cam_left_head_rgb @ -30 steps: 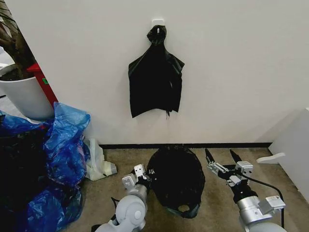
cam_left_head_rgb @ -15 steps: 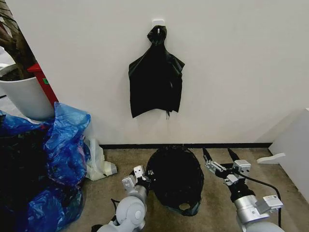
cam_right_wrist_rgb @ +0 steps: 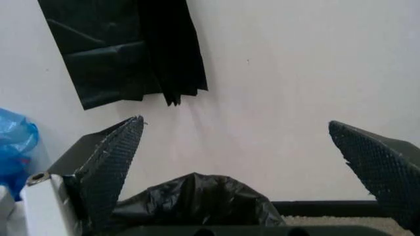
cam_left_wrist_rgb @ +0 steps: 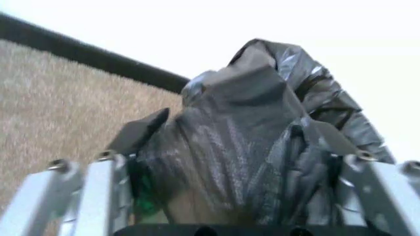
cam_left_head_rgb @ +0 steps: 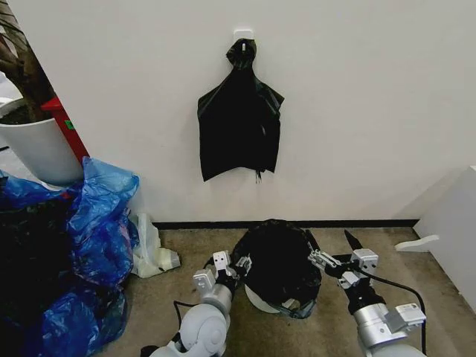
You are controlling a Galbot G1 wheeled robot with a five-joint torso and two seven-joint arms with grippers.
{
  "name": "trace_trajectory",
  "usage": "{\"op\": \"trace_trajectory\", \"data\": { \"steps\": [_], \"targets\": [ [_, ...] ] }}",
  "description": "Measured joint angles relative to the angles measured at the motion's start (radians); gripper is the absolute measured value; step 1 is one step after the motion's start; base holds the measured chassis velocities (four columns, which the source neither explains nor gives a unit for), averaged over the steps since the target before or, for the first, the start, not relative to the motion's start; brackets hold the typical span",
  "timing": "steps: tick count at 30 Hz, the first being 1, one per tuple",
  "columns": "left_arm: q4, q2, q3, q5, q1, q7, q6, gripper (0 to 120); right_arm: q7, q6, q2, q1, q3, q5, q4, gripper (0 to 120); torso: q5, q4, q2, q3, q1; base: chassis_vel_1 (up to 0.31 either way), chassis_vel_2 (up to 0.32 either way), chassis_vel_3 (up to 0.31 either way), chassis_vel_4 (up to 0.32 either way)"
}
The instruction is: Place the garbage bag over the trash bin.
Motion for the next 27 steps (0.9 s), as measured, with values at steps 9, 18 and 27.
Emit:
{"op": "trace_trajectory", "data": {
  "steps": [9, 18, 27],
  "targets": [
    [-0.058, 0.03, -0.036, -0.016, 0.038, -0.015, 0.024, 100, 0.022, -0.007, -0.001, 0.023, -0.032, -0.006, 0.001, 100, -0.0001, 0.0002, 0.0, 0.0, 0.0, 0.0, 0.0, 0.0, 0.0],
    [-0.063, 0.033, -0.05, -0.023, 0.046, -0.025, 0.053, 100, 0.024, -0.01, -0.001, 0.018, -0.036, -0.01, 0.001, 100, -0.0001, 0.0001, 0.0, 0.0, 0.0, 0.0, 0.0, 0.0, 0.0],
    [-0.088, 0.032, -0.109, -0.1, 0.088, 0.103, 0.03, 100, 0.065, -0.051, 0.018, 0.016, -0.093, 0.017, -0.014, 100, 0.0002, 0.0001, 0.0, 0.0, 0.0, 0.0, 0.0, 0.0, 0.0]
  ]
}}
